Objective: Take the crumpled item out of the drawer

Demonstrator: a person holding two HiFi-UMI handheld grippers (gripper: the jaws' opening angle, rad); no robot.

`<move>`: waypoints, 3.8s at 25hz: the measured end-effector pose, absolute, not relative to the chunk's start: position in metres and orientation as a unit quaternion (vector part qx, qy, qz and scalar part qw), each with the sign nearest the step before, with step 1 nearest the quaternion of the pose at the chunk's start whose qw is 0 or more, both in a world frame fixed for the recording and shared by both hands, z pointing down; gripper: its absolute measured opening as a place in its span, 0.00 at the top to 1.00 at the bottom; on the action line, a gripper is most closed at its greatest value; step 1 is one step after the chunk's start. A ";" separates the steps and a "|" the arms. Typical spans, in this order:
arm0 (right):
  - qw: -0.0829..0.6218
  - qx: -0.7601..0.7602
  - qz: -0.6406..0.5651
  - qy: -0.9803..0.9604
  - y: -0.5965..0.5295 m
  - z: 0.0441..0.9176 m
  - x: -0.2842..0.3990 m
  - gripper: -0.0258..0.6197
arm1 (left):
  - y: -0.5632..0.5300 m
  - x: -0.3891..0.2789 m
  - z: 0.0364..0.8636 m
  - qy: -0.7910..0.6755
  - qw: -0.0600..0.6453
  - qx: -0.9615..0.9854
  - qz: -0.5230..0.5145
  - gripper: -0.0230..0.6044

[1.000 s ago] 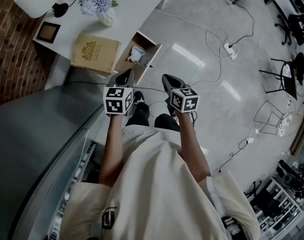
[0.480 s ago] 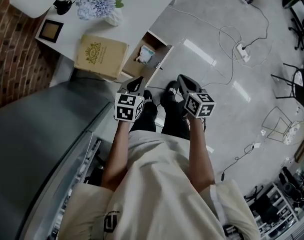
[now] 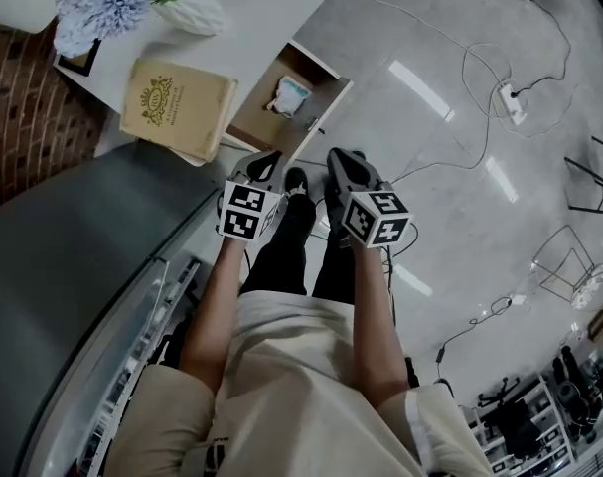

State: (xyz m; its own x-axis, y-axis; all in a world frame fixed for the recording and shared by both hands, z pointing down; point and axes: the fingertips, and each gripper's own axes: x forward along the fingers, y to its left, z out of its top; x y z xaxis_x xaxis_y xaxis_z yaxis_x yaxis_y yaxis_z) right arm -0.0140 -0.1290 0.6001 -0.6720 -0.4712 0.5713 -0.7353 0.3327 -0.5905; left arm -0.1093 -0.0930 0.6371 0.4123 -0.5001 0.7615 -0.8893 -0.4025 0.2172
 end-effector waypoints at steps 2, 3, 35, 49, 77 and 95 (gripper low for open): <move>0.153 0.361 0.440 -0.808 -0.124 0.605 -0.019 0.92 | -0.097 -0.107 0.652 -0.444 0.316 0.776 0.316 0.94; 0.157 0.353 0.438 -0.812 -0.122 0.608 -0.021 0.92 | -0.101 -0.106 0.659 -0.444 0.314 0.775 0.321 0.94; 0.191 0.249 0.438 -0.842 -0.164 0.694 -0.005 0.92 | -0.205 -0.127 0.817 -0.486 0.321 0.701 0.411 0.80; 0.228 0.208 0.444 -0.841 -0.195 0.735 -0.003 0.92 | -0.226 -0.143 0.869 -0.499 0.360 0.660 0.431 0.64; 0.249 0.226 0.445 -0.830 -0.180 0.740 -0.007 0.92 | -0.213 -0.135 0.884 -0.466 0.377 0.668 0.442 0.82; 0.249 0.277 0.403 -0.836 -0.147 0.689 -0.023 0.92 | -0.208 -0.119 0.789 -0.473 0.313 0.728 0.385 0.83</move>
State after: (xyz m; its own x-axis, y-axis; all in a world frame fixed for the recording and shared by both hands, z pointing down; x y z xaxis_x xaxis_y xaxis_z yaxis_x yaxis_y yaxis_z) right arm -0.0233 -0.1472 0.6894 -0.7226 -0.2624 0.6395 -0.6638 0.5217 -0.5360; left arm -0.1186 -0.2083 0.7886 0.2556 -0.4476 0.8569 -0.9301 -0.3557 0.0916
